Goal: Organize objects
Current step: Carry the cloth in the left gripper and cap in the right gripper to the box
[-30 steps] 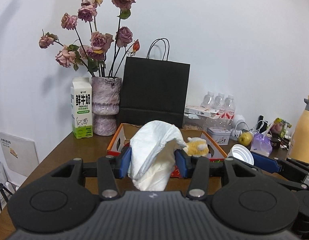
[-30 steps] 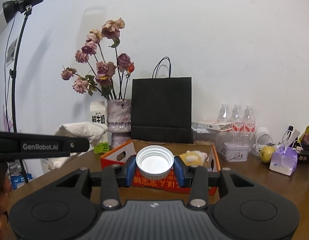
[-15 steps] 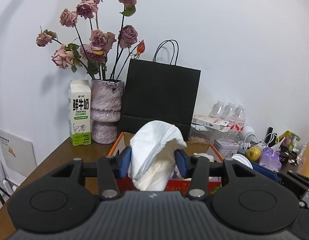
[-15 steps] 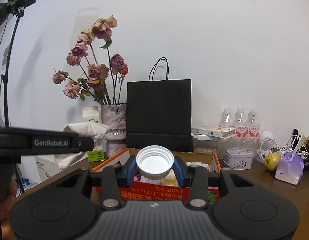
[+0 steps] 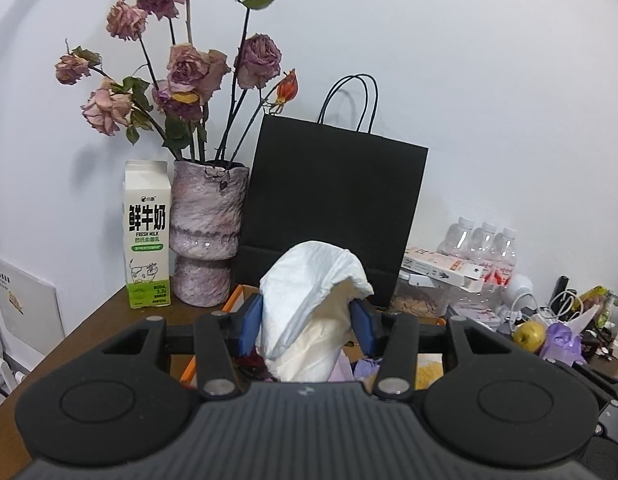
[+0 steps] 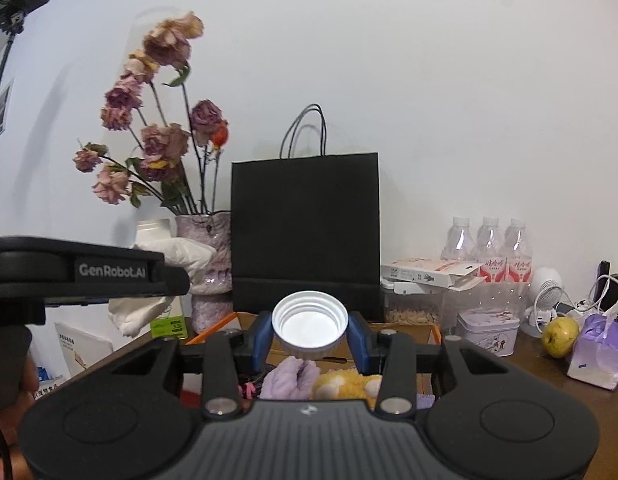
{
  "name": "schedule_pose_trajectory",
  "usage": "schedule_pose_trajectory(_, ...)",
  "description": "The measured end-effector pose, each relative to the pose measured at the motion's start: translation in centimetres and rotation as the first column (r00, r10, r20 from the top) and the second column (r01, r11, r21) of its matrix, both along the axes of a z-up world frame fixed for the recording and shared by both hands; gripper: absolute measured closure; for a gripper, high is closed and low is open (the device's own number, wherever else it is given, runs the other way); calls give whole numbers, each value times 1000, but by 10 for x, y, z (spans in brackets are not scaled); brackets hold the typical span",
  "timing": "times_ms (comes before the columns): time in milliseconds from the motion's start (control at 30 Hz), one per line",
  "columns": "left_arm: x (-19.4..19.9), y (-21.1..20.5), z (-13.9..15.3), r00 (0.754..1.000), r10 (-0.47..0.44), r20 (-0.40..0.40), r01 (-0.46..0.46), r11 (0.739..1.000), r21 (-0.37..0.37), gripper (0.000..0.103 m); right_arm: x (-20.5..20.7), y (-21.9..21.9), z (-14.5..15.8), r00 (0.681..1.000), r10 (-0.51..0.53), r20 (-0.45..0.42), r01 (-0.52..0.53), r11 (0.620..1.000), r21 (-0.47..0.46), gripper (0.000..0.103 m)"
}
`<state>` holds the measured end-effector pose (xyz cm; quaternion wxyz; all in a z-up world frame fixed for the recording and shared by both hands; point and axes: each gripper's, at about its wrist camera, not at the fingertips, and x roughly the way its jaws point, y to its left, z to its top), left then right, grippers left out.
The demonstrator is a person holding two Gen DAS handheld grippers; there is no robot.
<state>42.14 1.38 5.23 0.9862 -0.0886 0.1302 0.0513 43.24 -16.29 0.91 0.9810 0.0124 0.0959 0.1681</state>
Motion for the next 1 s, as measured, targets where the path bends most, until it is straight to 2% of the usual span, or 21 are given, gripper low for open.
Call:
schedule_pose_trajectory(533, 77, 7, -20, 995, 24, -95, -27, 999, -24, 55, 82, -1, -13, 997, -20, -72, 21, 1000, 14, 64)
schedule_pose_trajectory(1000, 118, 4, -42, 984, 65, -164, -62, 998, 23, 55, 120, 17, -38, 992, -16, -128, 7, 998, -65, 64)
